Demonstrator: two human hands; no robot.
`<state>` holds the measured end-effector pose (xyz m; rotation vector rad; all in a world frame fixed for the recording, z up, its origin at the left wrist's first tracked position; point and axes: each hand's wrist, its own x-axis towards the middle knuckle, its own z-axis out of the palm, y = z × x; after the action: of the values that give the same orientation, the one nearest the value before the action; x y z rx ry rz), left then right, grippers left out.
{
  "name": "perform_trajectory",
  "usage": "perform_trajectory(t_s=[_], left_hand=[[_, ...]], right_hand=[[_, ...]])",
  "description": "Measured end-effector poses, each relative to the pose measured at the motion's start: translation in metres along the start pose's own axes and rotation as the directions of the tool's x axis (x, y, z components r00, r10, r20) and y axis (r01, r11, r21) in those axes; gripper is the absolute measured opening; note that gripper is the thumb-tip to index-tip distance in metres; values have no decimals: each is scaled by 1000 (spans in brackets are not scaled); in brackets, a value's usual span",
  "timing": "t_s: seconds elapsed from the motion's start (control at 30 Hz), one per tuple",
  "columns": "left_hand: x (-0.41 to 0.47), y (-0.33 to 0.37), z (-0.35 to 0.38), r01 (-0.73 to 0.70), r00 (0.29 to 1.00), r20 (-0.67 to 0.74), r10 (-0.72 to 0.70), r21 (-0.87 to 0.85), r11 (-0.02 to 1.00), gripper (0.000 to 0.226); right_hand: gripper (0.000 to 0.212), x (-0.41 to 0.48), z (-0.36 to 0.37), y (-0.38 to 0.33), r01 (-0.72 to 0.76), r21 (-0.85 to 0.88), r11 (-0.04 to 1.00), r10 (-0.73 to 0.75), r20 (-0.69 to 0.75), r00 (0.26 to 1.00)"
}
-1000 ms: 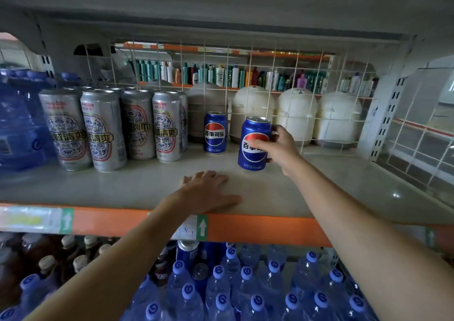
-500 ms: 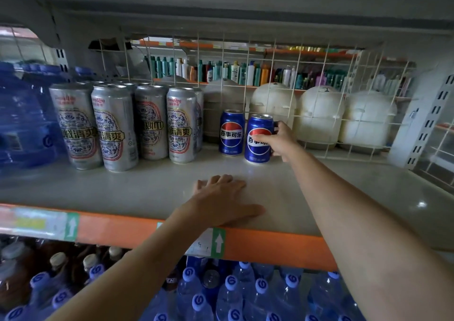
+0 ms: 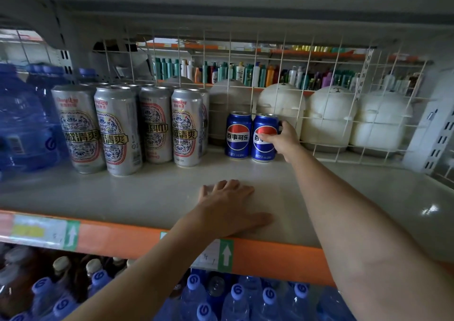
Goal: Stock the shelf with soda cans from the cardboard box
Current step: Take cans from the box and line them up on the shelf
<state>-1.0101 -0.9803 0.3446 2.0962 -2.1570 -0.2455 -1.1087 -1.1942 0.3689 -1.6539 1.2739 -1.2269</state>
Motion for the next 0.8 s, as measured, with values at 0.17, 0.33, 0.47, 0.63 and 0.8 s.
perform_trajectory(t_s=[0.17, 0.33, 0.47, 0.63, 0.8], left_hand=[[1, -1, 1, -6, 1000, -15, 6, -4, 1000, 74], [2, -3, 3, -10, 1000, -23, 10, -10, 1000, 75], [3, -3, 3, -6, 1000, -19, 6, -8, 1000, 75], [3, -3, 5, -4, 1000, -31, 4, -8, 1000, 75], [4, -4, 5, 2, 999, -34, -2, -2, 1000, 74]], right_hand=[[61, -10, -3, 2, 90, -102, 991, -96, -59, 994], [78, -22, -3, 9, 103, -261, 960, -107, 1, 994], [73, -22, -1, 10, 85, -288, 954, -89, -3, 996], [73, -23, 4, 8, 85, -345, 935, -102, -30, 994], [78, -27, 2, 4, 68, -383, 921, -68, 14, 998]])
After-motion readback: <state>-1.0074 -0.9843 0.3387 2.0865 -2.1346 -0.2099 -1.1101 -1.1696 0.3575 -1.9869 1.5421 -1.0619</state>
